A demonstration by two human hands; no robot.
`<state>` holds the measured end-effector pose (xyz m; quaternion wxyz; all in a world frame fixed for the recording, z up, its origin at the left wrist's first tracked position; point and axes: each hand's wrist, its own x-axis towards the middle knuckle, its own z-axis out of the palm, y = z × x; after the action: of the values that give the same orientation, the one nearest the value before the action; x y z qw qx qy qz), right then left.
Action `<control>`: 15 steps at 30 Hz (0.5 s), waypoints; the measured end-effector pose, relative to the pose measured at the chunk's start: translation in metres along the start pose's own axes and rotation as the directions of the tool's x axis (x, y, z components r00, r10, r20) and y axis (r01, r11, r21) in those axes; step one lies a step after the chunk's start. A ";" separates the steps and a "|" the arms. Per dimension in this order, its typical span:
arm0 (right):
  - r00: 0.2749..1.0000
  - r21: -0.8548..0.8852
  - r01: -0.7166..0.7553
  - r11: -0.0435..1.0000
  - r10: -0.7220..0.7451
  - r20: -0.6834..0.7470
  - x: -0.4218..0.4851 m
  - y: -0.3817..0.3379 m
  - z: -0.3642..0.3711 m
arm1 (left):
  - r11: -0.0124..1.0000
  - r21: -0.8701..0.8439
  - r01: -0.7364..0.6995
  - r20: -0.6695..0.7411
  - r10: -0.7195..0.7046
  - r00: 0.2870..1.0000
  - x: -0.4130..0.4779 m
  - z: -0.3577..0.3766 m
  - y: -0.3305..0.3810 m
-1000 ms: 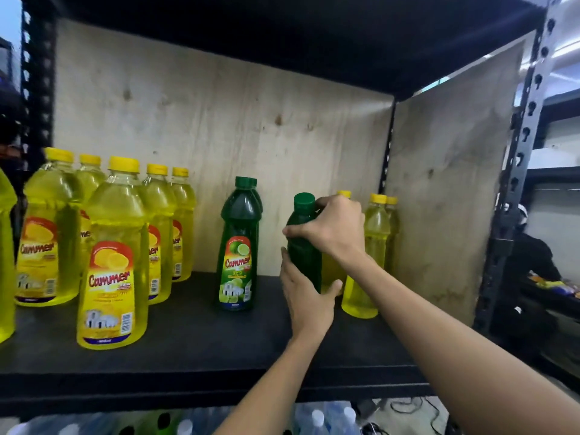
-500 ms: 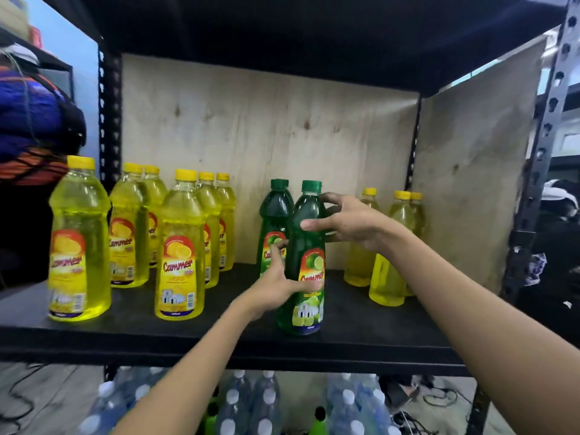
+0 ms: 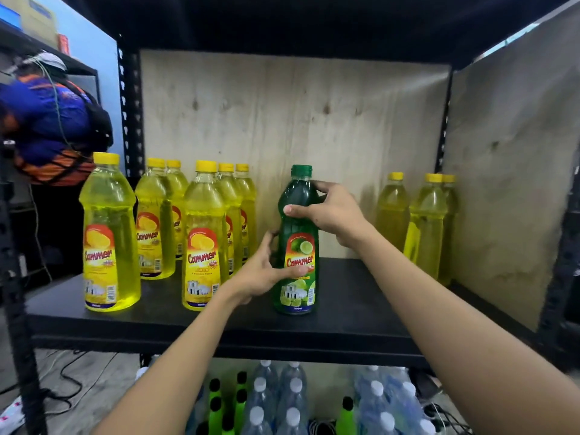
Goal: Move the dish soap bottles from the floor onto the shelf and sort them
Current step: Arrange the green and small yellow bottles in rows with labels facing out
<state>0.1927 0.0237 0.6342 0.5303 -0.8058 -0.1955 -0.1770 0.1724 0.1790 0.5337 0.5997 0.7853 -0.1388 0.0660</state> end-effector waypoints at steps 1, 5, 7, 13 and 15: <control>1.000 -0.009 -0.009 1.000 0.009 0.000 0.001 0.000 0.000 | 1.000 0.000 0.002 0.015 -0.002 1.000 0.001 -0.001 0.001; 1.000 -0.048 -0.021 0.999 0.020 -0.017 0.001 -0.001 0.004 | 0.999 0.010 0.035 0.055 -0.035 0.998 -0.004 -0.002 0.010; 1.000 -0.075 -0.003 0.997 0.004 0.002 -0.004 -0.003 0.001 | 0.994 0.110 -0.007 0.015 0.006 1.000 -0.015 0.003 0.014; 0.961 -0.041 -0.059 0.997 0.046 -0.273 -0.020 0.026 -0.085 | 0.395 0.790 -0.469 -0.162 0.872 0.462 -0.058 0.068 0.030; 0.850 -0.081 -0.108 0.991 0.050 -0.525 -0.018 0.050 -0.110 | 0.317 0.735 -0.599 -0.077 0.918 0.390 -0.053 0.096 0.032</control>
<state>0.1933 -0.0986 0.6272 0.5263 -0.7622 -0.0015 -0.3768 0.1065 0.0864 0.5230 0.2168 0.7105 -0.3214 0.5873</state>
